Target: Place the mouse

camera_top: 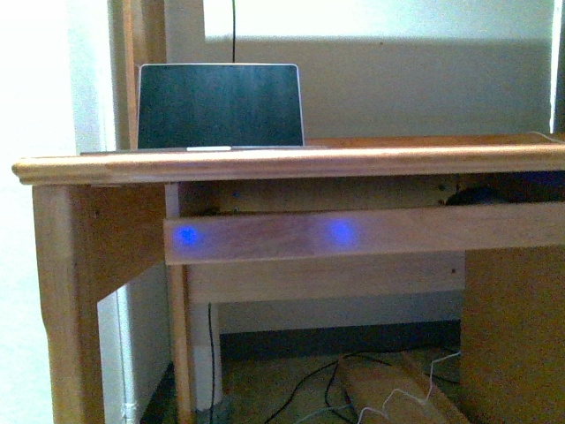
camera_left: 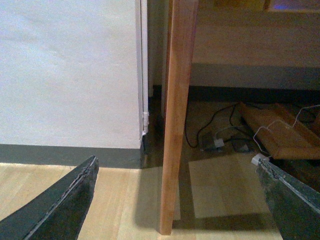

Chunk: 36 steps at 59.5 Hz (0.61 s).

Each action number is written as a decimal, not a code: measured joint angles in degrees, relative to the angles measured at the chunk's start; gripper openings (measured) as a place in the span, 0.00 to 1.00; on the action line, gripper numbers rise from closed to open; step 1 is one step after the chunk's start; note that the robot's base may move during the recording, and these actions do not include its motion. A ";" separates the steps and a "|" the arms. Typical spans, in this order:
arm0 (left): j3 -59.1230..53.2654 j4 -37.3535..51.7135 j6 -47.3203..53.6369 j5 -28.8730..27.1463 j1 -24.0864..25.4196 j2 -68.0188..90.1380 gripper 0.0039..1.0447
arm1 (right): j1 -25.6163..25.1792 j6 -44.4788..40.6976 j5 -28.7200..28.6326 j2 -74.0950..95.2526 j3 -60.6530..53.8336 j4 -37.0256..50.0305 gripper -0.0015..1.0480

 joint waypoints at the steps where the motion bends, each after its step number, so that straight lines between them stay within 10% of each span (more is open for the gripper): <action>1: 0.00 0.00 0.00 0.00 0.00 0.00 0.93 | 0.00 0.04 -0.02 0.00 0.00 0.00 0.93; 32: 0.00 0.02 0.00 0.00 0.00 0.00 0.93 | 0.00 0.04 0.02 -0.02 0.00 0.02 0.93; 36: 3.32 -7.08 0.00 9.29 2.08 4.90 0.93 | 0.00 0.04 0.04 -0.02 0.00 0.02 0.93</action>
